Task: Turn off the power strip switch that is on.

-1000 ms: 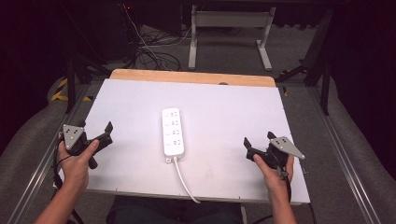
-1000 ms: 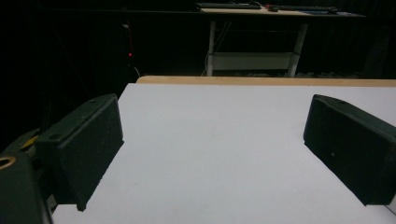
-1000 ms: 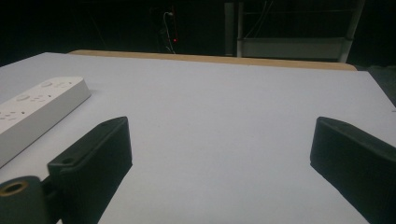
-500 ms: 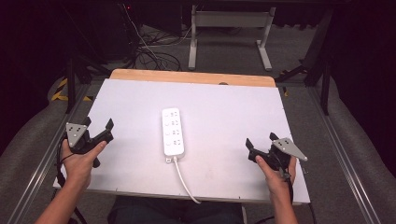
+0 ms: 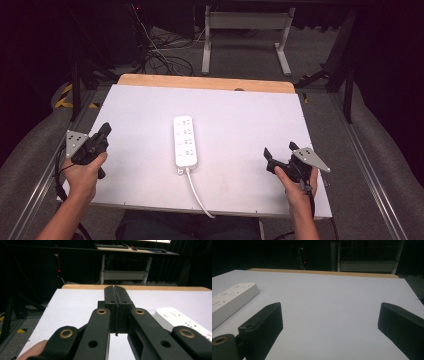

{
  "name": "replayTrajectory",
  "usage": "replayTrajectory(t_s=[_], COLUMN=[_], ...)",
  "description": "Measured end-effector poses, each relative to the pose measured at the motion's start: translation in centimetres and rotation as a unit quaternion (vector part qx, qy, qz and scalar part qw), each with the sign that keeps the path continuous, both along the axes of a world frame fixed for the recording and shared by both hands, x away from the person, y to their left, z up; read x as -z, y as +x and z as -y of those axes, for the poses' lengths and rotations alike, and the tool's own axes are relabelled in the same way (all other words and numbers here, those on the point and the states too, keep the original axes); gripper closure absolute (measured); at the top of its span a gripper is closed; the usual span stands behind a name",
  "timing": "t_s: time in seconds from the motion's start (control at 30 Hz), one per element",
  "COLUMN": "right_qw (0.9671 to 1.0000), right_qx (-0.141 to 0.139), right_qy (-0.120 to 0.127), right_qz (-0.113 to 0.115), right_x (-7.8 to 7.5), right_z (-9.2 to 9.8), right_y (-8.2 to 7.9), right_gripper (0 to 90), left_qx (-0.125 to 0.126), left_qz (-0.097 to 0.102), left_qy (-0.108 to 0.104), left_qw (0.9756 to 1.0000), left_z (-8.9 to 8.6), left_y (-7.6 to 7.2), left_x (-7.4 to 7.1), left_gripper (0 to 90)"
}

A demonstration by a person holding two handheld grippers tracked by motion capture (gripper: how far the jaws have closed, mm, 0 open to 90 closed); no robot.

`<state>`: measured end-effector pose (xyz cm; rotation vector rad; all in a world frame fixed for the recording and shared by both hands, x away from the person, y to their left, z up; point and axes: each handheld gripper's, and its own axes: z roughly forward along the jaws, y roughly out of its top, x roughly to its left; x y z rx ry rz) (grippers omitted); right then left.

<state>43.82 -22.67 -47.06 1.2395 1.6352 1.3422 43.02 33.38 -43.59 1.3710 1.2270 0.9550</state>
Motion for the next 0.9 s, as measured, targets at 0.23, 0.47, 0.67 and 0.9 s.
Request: replayTrajectory(t_s=[0.23,0.47,0.67,0.9], right_qw=[1.0000,1.0000,1.0000,1.0000], right_qx=[-0.002,-0.003,0.001,0.003], right_qy=[-0.001,-0.003,-0.002,0.003], right_qz=[-0.002,-0.003,-0.004,-0.005], right_x=[0.1,0.1,0.1,0.0], right_z=[-0.1,-0.1,0.2,0.4], right_y=[0.0,-0.1,-0.3,-0.3], right_gripper=[6.6,6.7,6.7,6.7], left_qx=[0.037,0.115,0.155,0.204], left_qz=[-0.006,-0.046,-0.069,-0.106], left_qy=[0.034,0.064,0.080,0.111], left_qw=[0.9987,0.9902,0.9822,0.9669], left_z=[0.7,2.3,3.6,6.2], left_y=[0.5,1.3,1.9,3.2], left_x=[-0.6,-1.5,-1.9,-1.5], left_gripper=[90.0,90.0,90.0,90.0])
